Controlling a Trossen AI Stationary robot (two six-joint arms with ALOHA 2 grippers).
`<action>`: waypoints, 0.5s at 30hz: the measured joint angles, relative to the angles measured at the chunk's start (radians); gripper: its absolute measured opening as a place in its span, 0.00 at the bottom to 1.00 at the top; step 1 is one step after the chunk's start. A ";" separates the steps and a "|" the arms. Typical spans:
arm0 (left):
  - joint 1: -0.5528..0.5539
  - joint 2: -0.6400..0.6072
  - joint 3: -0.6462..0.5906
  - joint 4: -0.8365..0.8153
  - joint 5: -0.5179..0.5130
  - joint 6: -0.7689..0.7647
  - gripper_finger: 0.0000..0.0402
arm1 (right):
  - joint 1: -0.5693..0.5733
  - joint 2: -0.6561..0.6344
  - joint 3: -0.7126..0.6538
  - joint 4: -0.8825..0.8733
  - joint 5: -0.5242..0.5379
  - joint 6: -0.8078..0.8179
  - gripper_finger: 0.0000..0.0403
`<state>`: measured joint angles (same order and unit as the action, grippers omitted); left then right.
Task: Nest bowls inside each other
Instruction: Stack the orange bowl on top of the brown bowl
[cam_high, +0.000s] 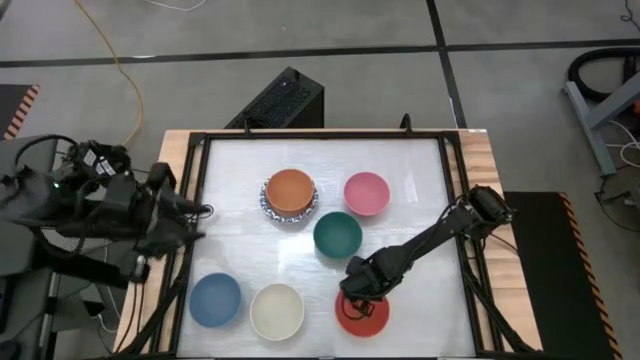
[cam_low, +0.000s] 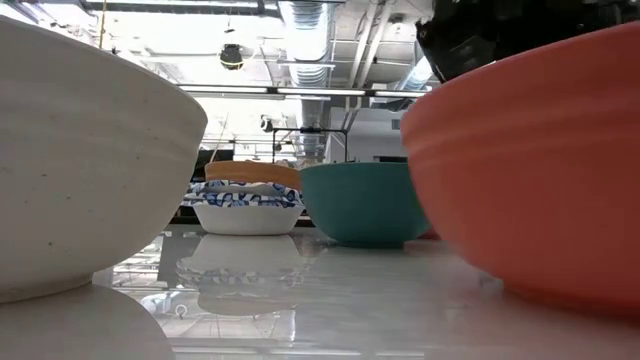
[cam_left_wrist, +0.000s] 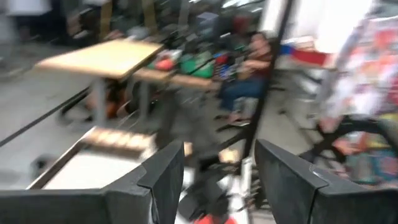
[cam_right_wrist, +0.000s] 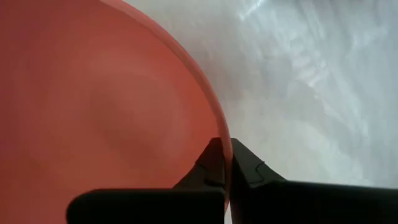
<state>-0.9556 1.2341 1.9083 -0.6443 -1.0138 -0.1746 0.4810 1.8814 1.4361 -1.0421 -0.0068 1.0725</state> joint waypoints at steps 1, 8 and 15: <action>0.003 -0.004 0.000 -0.056 -0.035 -0.050 0.46 | -0.004 0.000 0.000 -0.004 0.000 0.047 0.02; 0.068 -0.020 0.000 -0.557 0.023 -0.630 0.46 | -0.002 -0.005 0.014 -0.030 -0.012 0.339 0.02; 0.202 -0.013 -0.048 -0.893 0.139 -1.026 0.46 | 0.001 -0.089 0.095 -0.074 0.051 0.370 0.02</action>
<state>-0.7532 1.2210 1.8608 -1.5371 -0.8745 -1.2011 0.4824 1.7923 1.5312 -1.1162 0.0438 1.4428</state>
